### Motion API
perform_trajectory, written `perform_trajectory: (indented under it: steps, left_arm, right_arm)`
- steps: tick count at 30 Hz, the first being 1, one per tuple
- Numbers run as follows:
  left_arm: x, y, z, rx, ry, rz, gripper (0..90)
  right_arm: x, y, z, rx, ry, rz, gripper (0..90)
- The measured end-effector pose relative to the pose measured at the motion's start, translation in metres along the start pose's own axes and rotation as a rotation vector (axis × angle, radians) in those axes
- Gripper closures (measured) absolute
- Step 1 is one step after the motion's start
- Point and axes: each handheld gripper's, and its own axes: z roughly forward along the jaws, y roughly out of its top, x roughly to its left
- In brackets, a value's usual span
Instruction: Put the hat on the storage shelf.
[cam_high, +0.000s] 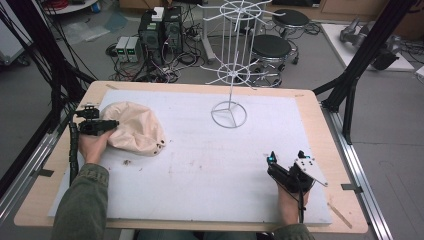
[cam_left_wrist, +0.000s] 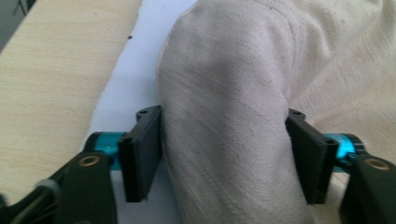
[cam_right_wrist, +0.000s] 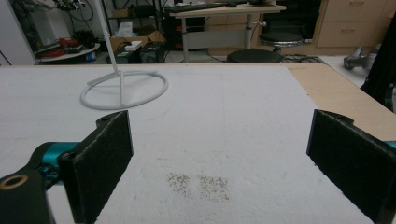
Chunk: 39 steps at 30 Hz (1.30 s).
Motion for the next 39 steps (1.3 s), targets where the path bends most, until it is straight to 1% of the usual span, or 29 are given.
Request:
perform_trajectory:
  steps: [3,4,6,8,9,10,11,12,13,14,16,22,24,25,32,33,34,35,37,39]
  left_arm:
    - [-0.002,0.001,-0.003,-0.011,0.029,0.010,43.8]
    - [-0.003,0.001,-0.004,-0.017,0.038,0.018,48.1]
    - [-0.004,0.002,-0.008,-0.036,0.059,0.031,54.2]
    - [-0.003,0.004,-0.014,-0.066,0.076,0.046,62.5]
    - [0.000,0.005,-0.018,-0.078,0.057,0.032,68.7]
    - [0.004,0.006,-0.020,-0.084,0.024,0.007,71.9]
    - [0.006,0.006,-0.022,-0.090,0.020,0.002,75.5]
    - [0.007,0.007,-0.024,-0.094,0.029,0.007,79.0]
    - [0.009,0.007,-0.025,-0.093,0.018,0.002,80.9]
    - [0.011,0.007,-0.025,-0.094,0.007,-0.009,81.1]
    - [0.012,0.006,-0.026,-0.097,0.009,0.000,81.2]
    - [0.011,0.006,-0.029,-0.117,-0.022,0.005,81.1]
    - [0.012,0.007,-0.031,-0.125,-0.065,-0.011,80.9]
    - [0.012,0.007,-0.033,-0.138,-0.076,-0.013,80.9]
    - [0.011,0.012,-0.047,-0.218,-0.121,-0.009,80.8]
    - [0.011,0.013,-0.050,-0.235,-0.140,-0.012,80.6]
    - [0.011,0.013,-0.052,-0.238,-0.150,-0.010,80.2]
    - [0.010,0.016,-0.056,-0.252,-0.173,-0.004,80.2]
    - [0.009,0.019,-0.062,-0.274,-0.197,0.010,79.9]
    - [0.007,0.023,-0.069,-0.297,-0.215,0.016,79.7]
  right_arm:
    - [0.000,0.000,0.000,-0.003,0.001,0.000,6.1]
    - [0.000,0.000,0.000,0.000,0.001,0.000,6.1]
    - [0.001,0.000,0.000,-0.003,0.003,-0.005,6.1]
    - [0.001,0.000,0.000,-0.001,0.002,-0.004,6.1]
    - [0.001,0.000,0.000,-0.003,0.002,-0.005,6.1]
    - [0.001,0.000,0.000,-0.003,0.000,-0.003,6.1]
    - [0.000,0.000,-0.001,-0.002,0.000,0.000,6.1]
    - [0.000,0.000,-0.001,-0.002,-0.002,0.000,6.1]
    - [0.000,0.000,-0.001,-0.005,-0.004,0.003,6.1]
    - [-0.001,0.001,-0.002,-0.008,-0.006,0.003,6.1]
    - [-0.001,0.001,-0.002,-0.009,-0.009,0.004,6.1]
    - [-0.001,0.001,-0.001,-0.008,-0.009,0.003,6.1]
    - [-0.001,0.001,-0.002,-0.011,-0.011,-0.001,6.1]
    - [-0.001,0.001,-0.002,-0.007,-0.009,0.005,6.1]
    - [-0.001,0.001,-0.002,-0.009,-0.009,0.002,6.1]
    - [-0.001,0.001,-0.001,-0.010,-0.008,0.000,6.1]
    - [-0.001,0.001,-0.002,-0.005,-0.005,0.007,6.1]
    - [-0.001,0.001,-0.001,-0.006,-0.005,0.004,6.1]
    - [-0.001,0.001,-0.001,-0.005,-0.005,0.004,6.1]
    - [-0.001,0.001,-0.001,-0.005,-0.004,0.004,6.1]
